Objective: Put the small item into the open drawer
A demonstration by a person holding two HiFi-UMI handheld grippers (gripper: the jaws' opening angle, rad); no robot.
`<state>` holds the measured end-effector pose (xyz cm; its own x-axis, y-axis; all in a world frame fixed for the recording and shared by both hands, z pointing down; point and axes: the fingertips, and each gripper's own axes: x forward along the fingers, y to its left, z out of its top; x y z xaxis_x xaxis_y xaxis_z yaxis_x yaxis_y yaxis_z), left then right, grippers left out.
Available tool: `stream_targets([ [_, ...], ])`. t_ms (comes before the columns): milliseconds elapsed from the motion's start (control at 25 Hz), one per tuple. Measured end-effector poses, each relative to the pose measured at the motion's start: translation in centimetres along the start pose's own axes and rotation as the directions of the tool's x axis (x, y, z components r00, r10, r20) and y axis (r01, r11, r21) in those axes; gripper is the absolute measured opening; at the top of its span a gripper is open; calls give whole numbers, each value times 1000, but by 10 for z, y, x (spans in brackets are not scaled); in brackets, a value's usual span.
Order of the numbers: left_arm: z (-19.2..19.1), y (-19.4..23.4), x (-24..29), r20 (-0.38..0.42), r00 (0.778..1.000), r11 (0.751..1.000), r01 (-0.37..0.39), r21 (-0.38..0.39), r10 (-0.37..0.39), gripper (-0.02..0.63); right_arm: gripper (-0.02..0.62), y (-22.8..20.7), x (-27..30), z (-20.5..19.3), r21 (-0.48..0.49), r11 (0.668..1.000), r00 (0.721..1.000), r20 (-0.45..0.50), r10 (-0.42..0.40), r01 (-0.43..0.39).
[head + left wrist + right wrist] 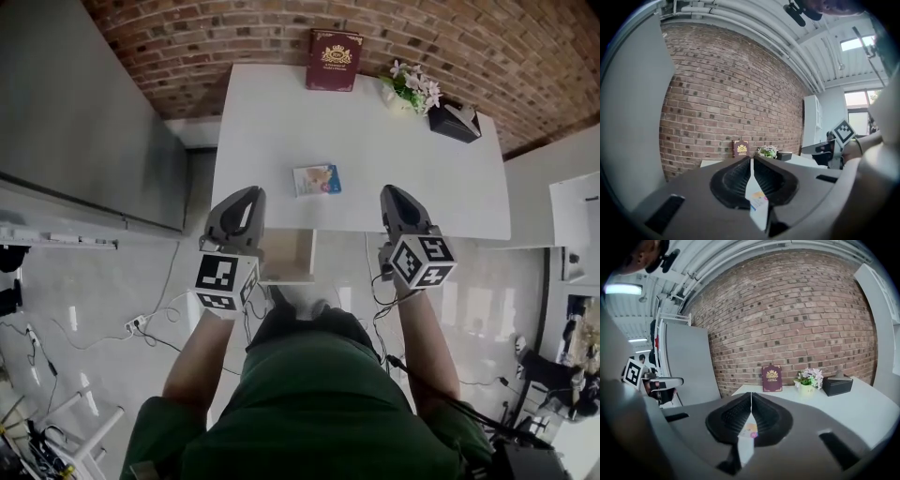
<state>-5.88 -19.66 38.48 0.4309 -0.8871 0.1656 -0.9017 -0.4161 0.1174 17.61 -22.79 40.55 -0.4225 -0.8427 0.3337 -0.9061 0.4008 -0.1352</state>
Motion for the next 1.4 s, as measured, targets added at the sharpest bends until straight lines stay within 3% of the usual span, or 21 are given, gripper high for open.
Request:
stream_targets([
  [320,-16,17,2,-38,997,998,-66,7,66,15,52,-21,62,-44,95,992,988,-128,89,-77],
  [600,-24,23,0,-67,984,986,-165,4,165,14,97,-37,110,-90,178,970,940,-271,207,-162],
  [720,-32,24,-1,-78,977,980,-198,4,198,14,136,-37,128,-106,162,959,903,-331,273,-230],
  [840,-41,24,-5,-82,968,972,-236,15,236,14,190,-37,142,-124,49,943,851,-418,319,-330],
  [1120,-55,29,-23,-106,940,946,-324,8,323,14,277,-35,160,-174,-162,840,719,-615,325,-518],
  [1200,-59,29,-28,-110,933,938,-345,4,344,14,294,-34,162,-189,-157,827,689,-646,328,-540],
  [1400,-68,28,-36,-132,917,924,-382,-21,376,14,319,-28,168,-212,-45,854,655,-663,363,-518],
])
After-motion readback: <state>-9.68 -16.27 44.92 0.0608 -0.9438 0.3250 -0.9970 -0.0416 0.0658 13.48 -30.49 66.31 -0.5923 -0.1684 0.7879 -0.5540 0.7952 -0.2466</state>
